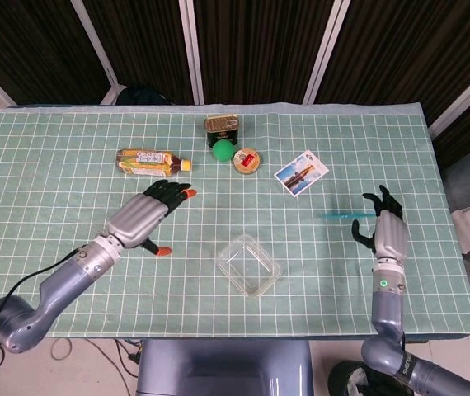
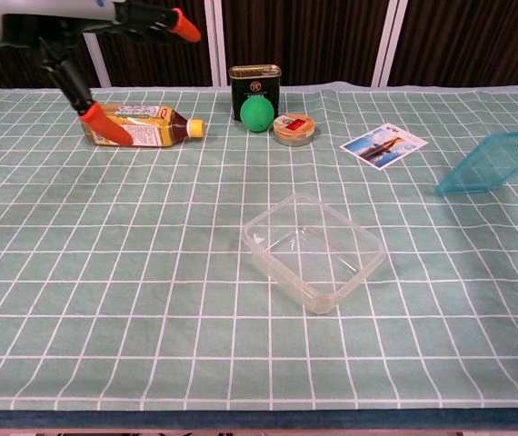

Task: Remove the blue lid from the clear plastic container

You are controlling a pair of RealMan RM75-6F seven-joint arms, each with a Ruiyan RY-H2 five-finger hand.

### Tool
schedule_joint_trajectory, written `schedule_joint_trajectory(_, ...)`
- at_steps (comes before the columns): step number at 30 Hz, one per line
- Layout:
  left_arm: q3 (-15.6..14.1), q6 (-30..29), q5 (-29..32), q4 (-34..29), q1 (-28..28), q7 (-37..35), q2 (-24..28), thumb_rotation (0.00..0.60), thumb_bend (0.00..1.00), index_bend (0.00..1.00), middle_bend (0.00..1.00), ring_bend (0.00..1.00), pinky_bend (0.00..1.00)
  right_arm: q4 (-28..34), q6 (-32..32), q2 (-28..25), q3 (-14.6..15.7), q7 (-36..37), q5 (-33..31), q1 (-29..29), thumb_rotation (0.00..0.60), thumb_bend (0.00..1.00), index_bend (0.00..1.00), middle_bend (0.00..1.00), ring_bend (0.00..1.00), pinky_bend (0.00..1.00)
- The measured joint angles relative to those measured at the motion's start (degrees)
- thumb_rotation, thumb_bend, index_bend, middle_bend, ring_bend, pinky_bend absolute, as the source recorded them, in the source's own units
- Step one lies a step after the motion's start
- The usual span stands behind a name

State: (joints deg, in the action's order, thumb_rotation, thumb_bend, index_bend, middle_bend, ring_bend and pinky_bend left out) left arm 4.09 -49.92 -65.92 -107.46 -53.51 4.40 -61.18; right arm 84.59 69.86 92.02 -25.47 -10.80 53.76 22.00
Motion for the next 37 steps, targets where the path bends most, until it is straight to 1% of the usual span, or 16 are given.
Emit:
schedule_joint_trajectory(3, -1.3, -2.4, -1.5, -1.3, 3.0, -0.3, 1.8, 0.600, 0.00, 0.00, 0.00, 0.00, 0.00, 2.6, -0.2, -1.5, 1.9, -1.4, 0.1, -0.8, 0.600, 0.31, 0.00, 0.00, 0.00, 0.00)
schedule_joint_trajectory(9, -4.3, -9.4, -4.7, -4.0, 10.8, -1.6, 4.9, 0.600, 0.00, 0.00, 0.00, 0.00, 0.00, 8.6, 0.1, -6.3, 5.7, -2.5, 1.0, -3.4, 0.600, 0.30, 0.00, 0.00, 0.00, 0.00)
schedule_joint_trajectory(14, -7.6, -16.9, -8.6, -4.7, 18.2, -0.6, 7.0, 0.600, 0.00, 0.00, 0.00, 0.00, 0.00, 11.4, 1.4, -11.0, 8.1, -0.6, 4.8, -5.9, 0.600, 0.30, 0.00, 0.00, 0.00, 0.00)
schedule_joint_trajectory(18, -9.2, -23.5, -10.7, -4.1, 24.0, 0.8, 7.4, 0.600, 0.00, 0.00, 0.00, 0.00, 0.00, 12.4, 3.0, -14.8, 10.0, 1.1, 9.1, -7.6, 0.600, 0.30, 0.00, 0.00, 0.00, 0.00)
schedule_joint_trajectory(21, -10.2, -29.1, -11.9, -2.0, 28.8, 1.7, 6.5, 0.600, 0.00, 0.00, 0.00, 0.00, 0.00, 12.3, 4.3, -16.8, 11.5, 1.9, 12.6, -8.7, 0.600, 0.30, 0.00, 0.00, 0.00, 0.00)
schedule_joint_trajectory(23, -10.7, -32.6, -12.7, 0.5, 32.1, 2.1, 5.3, 0.600, 0.00, 0.00, 0.00, 0.00, 0.00, 11.8, 5.5, -18.1, 12.8, 2.8, 15.6, -9.6, 0.600, 0.30, 0.00, 0.00, 0.00, 0.00)
schedule_joint_trajectory(26, -11.2, -36.4, -13.8, 4.3, 36.1, 2.2, 3.2, 0.600, 0.00, 0.00, 0.00, 0.00, 0.00, 10.5, 7.5, -20.0, 14.7, 4.3, 20.0, -11.0, 0.600, 0.28, 0.00, 0.00, 0.00, 0.00)
schedule_joint_trajectory(29, -11.3, -39.7, -14.7, 8.3, 39.0, 2.3, 0.9, 0.600, 0.00, 0.00, 0.00, 0.00, 0.00, 7.6, 9.2, -21.1, 16.5, 6.0, 23.2, -12.2, 0.600, 0.26, 0.00, 0.00, 0.00, 0.00)
schedule_joint_trajectory(31, -11.3, -40.8, -15.1, 11.1, 40.1, 2.4, -0.4, 0.600, 0.00, 0.00, 0.00, 0.00, 0.00, 5.9, 9.6, -21.6, 17.5, 7.5, 24.2, -12.8, 0.600, 0.26, 0.00, 0.00, 0.00, 0.00)
schedule_joint_trajectory(33, -11.2, -41.1, -15.1, 14.0, 41.4, 2.9, -1.7, 0.600, 0.00, 0.00, 0.00, 0.00, 0.00, 4.9, 9.7, -21.6, 17.7, 8.5, 24.4, -13.0, 0.600, 0.26, 0.00, 0.00, 0.00, 0.00)
schedule_joint_trajectory(35, -10.7, -40.6, -14.4, 15.6, 42.5, 3.8, -2.5, 0.600, 0.00, 0.00, 0.00, 0.00, 0.00, 4.3, 9.9, -21.2, 17.5, 8.7, 24.3, -12.9, 0.600, 0.26, 0.00, 0.00, 0.00, 0.00)
schedule_joint_trajectory(37, -10.1, -39.7, -13.4, 15.7, 42.6, 4.5, -2.7, 0.600, 0.00, 0.00, 0.00, 0.00, 0.00, 3.8, 9.9, -20.5, 17.1, 8.8, 23.8, -12.8, 0.600, 0.26, 0.00, 0.00, 0.00, 0.00)
